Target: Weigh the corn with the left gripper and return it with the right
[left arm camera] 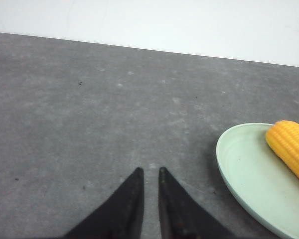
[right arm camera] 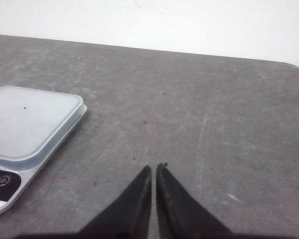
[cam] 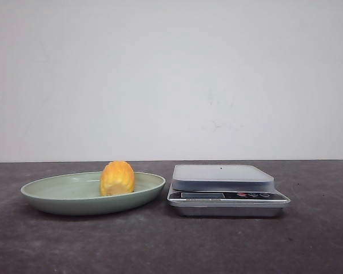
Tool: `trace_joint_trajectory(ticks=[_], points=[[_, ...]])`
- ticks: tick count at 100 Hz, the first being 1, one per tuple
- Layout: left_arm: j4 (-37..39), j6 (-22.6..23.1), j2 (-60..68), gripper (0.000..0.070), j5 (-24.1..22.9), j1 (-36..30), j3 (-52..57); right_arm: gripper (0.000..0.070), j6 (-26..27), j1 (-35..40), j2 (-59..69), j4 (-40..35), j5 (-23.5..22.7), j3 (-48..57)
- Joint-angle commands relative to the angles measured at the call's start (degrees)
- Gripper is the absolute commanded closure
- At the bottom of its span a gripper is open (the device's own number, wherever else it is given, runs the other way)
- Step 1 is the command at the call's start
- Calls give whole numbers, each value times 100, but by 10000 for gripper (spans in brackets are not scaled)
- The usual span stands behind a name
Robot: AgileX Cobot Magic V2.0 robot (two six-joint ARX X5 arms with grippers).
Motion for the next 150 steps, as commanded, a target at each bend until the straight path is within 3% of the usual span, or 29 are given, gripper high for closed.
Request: trace_joint_trajectory(ticks=[1,134,150], points=[[-24,68,-7,688,22,2,-92,688,61,4,0,55,11,-11],[-24,68,-7,688,22,4,-92,689,68,11,0,57,-46,-11],[-22,68,-7,688,22,2,-92,689,256,11,0,48,-155,-11]])
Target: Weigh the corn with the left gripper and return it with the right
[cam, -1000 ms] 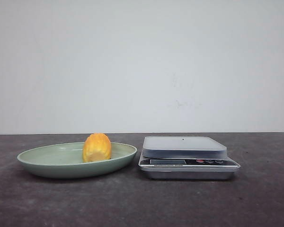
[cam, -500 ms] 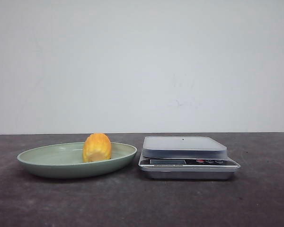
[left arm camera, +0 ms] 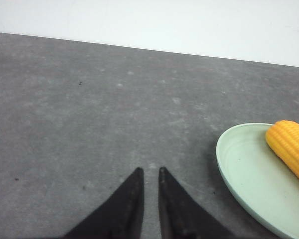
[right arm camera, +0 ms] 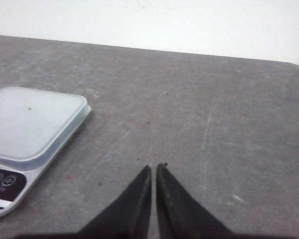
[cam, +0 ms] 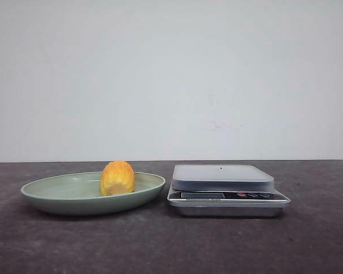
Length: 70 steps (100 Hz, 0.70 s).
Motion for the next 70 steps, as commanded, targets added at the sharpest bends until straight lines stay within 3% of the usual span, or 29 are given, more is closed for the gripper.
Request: trace_joint_trajectory(ticks=[1,16,48,70], points=[[-20,68,-7,688,22,2,-90,689,184,11,0,48,-46,-11],[4,57,-7,688,22,2,-90,689,203,11,0,48,-68,-11],[299,-214,-4,689,37,2,-90,694,800,11,0,94,44,-9],[415,-1154,109,688,42,-2,431,696,1493,11,68,87,160,662]])
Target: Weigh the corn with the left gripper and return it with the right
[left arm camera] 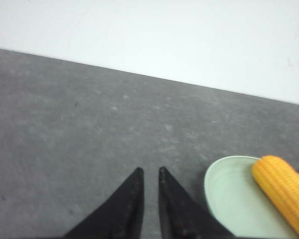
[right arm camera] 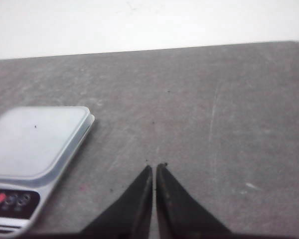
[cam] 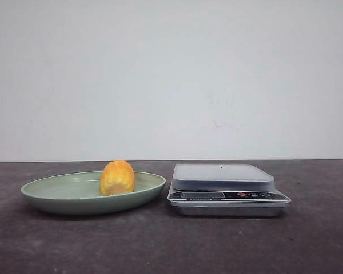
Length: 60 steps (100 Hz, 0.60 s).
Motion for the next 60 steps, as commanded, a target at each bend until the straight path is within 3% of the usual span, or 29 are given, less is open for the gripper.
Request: trace_joint_trajectory(ticks=[1,21,32,36,40,43,46,48,60], points=[[7,-452,103,688,33,-2,378,697,387,11,68,149,87,511],[-173,-542,1272,688,39,-2,1899,697,520,11,1113,-138,144,2184],[-411,-525,2186,662,433,-2,2898,685,428,11,1891,-476,120,3091],[-463,-492,2503,533,706,-2,3233,602,374,11,2159,-608,90,3375],[-472,-494,2809,350,918,-4,3530,448,345,11,2406,-737,20,3637],[-481,-511,3023,275,1043,-11,3735,320,319,11,2579,-807,-68,3807],[-516,-509,3220,268,1163,-26,3936,219,317,15,2747,-859,-164,3956],[-551,-507,3340,269,1217,-46,4063,188,319,15,2852,-890,-225,4044],[-673,-503,3976,272,1456,-319,4649,189,291,20,3379,-1049,-640,4476]])
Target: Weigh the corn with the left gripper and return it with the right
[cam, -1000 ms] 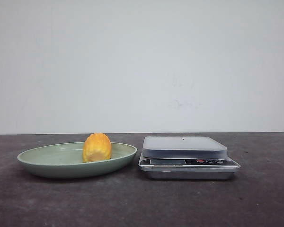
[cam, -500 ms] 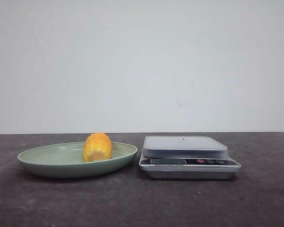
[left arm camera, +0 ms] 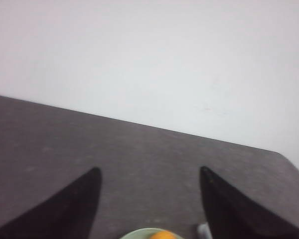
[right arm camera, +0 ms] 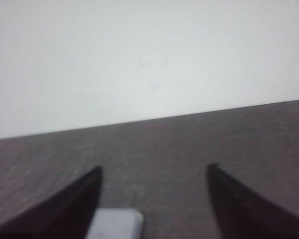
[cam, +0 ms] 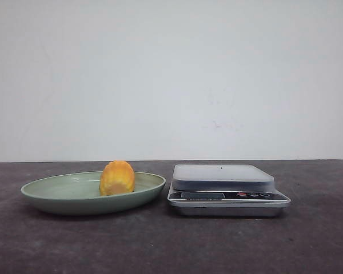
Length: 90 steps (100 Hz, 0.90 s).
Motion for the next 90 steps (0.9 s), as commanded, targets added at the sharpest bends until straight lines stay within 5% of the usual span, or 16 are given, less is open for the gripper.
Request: trace_joint_trajectory(ticks=[1,17,37,90], points=[[-37,11,306,273,98,-184,306,189,-98,17,251,-39,-219,232],[52,208,1237,278,-157,-966,678,189,-142,50,682,-212,-522,599],[457,350,2752,275,-1115,-1967,706,189,-197,201,868,-254,-522,704],[1056,17,5705,269,-1335,-2717,706,188,-170,398,861,-267,-509,708]])
